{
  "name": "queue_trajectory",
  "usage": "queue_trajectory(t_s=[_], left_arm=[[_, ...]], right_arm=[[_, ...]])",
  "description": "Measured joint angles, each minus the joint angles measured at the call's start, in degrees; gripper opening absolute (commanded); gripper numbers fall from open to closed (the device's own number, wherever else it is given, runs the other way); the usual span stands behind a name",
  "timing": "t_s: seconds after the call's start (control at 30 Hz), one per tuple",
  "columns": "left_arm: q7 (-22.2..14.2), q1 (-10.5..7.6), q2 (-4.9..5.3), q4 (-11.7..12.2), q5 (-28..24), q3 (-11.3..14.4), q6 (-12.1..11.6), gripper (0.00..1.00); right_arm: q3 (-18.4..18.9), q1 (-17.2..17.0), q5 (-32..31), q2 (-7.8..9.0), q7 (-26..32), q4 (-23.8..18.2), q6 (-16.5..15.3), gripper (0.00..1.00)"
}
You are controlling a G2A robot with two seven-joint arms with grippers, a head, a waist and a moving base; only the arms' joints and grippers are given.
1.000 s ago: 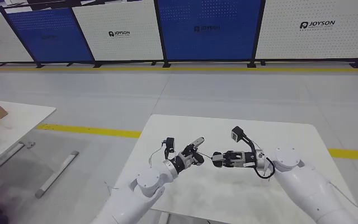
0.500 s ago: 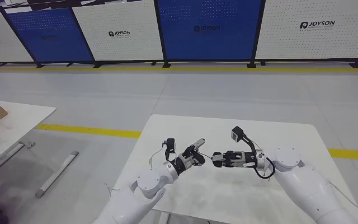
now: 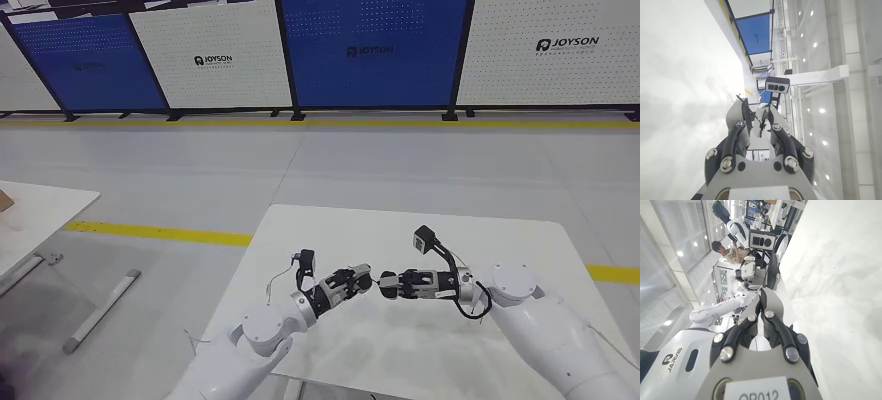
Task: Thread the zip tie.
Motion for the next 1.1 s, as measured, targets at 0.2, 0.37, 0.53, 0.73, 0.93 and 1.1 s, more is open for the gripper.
queue_trajectory(t_s=[0.2, 0.37, 0.53, 0.73, 0.93, 1.1], left_arm=[[-2.4, 0.53, 0.23, -0.3, 0.3, -1.0, 0.1, 0.17], [-3.2, 0.81, 0.26, -0.4, 0.7, -1.4, 0.0, 0.04], [-3.0, 0.69, 0.16, -0.3, 0.4, -1.6, 0.4, 0.0], [-2.7, 0.39, -0.03, 0.0, 0.5, -1.4, 0.5, 0.0], [-2.9, 0.41, -0.13, 0.2, 0.8, -1.5, 0.2, 0.0], [-3.3, 0.61, -0.16, 0.2, 1.2, -1.6, -0.3, 0.0]], right_arm=[[0.0, 0.0, 0.0, 0.0, 0.0, 0.0, 0.0, 0.0], [0.0, 0.0, 0.0, 0.0, 0.0, 0.0, 0.0, 0.0], [0.0, 0.0, 0.0, 0.0, 0.0, 0.0, 0.0, 0.0], [0.0, 0.0, 0.0, 0.0, 0.0, 0.0, 0.0, 0.0], [0.0, 0.0, 0.0, 0.0, 0.0, 0.0, 0.0, 0.0], [0.0, 0.0, 0.0, 0.0, 0.0, 0.0, 0.0, 0.0]])
